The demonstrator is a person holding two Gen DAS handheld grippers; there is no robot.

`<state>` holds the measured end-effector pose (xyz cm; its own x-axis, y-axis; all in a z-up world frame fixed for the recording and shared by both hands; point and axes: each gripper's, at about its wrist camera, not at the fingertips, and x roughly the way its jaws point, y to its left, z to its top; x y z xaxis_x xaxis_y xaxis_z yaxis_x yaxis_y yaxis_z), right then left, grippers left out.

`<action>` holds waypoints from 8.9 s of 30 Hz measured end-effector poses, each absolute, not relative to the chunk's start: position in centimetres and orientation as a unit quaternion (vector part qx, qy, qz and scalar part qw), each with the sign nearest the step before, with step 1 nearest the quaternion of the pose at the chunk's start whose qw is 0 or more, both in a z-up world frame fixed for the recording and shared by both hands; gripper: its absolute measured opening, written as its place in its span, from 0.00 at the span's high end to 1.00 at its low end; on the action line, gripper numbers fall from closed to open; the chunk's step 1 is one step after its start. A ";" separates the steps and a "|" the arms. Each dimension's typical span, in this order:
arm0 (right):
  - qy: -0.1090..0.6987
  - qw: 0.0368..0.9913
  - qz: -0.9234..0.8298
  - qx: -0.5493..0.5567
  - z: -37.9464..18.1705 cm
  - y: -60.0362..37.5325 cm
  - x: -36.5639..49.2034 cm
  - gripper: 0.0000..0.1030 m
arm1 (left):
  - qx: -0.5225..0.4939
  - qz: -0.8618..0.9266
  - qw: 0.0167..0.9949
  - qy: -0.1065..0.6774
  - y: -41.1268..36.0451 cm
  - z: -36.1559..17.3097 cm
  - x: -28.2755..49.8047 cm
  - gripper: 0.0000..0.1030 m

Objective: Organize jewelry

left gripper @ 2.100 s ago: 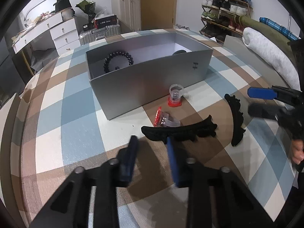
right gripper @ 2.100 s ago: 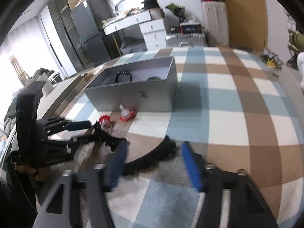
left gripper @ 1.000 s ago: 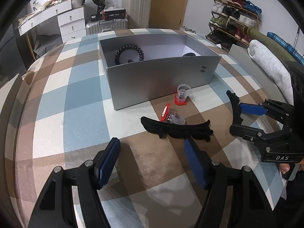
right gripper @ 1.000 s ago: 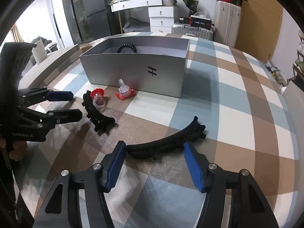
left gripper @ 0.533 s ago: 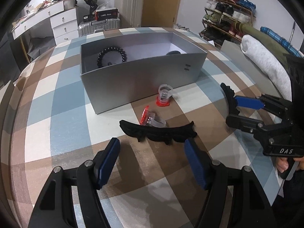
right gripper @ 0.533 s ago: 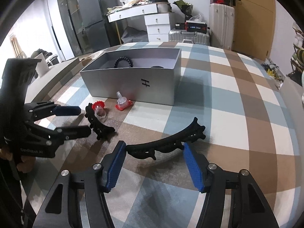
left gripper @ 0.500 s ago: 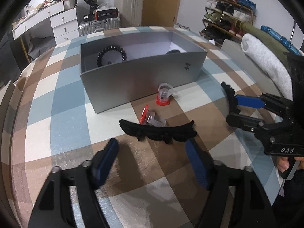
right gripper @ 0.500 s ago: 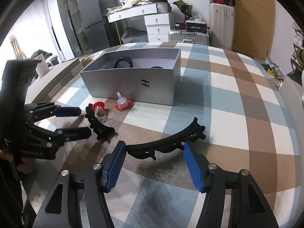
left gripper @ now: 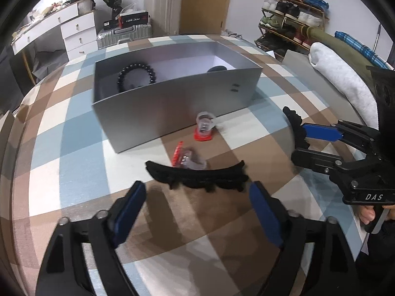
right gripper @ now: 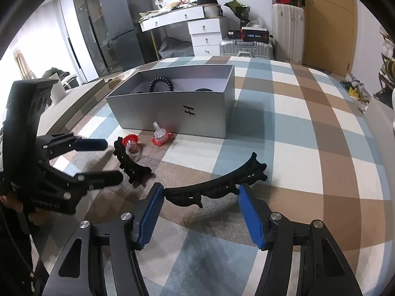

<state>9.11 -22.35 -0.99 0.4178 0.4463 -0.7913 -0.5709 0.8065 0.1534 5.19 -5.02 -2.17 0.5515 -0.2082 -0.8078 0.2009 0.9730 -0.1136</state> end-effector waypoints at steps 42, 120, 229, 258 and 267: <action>0.385 0.862 0.326 -0.046 2.1 -22.4 8.2 0.40 | -0.013 -0.076 0.929 0.361 -3.8 1.4 4.3 0.11; 0.423 0.859 0.283 0.051 0.4 -22.4 13.6 0.01 | -0.067 -0.025 0.946 0.316 -0.4 1.0 8.0 0.01; 0.429 0.830 0.311 -0.175 -3.0 -11.2 12.2 0.75 | -0.072 -0.030 0.939 0.336 -0.4 -0.7 5.2 0.76; 0.373 0.864 0.328 -0.087 2.9 -16.3 10.7 0.82 | -0.076 -0.033 0.942 0.324 -0.1 -0.5 4.9 0.76; 0.350 0.883 0.312 -0.032 4.3 -18.3 12.0 0.82 | -0.092 -0.040 0.953 0.285 0.3 0.7 4.3 0.76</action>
<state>12.03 -18.26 4.29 0.5604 0.5285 -0.6376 -0.5733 0.8032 0.1619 4.30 0.26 0.70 0.8344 -0.1289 -0.5359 0.0244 0.9799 -0.1978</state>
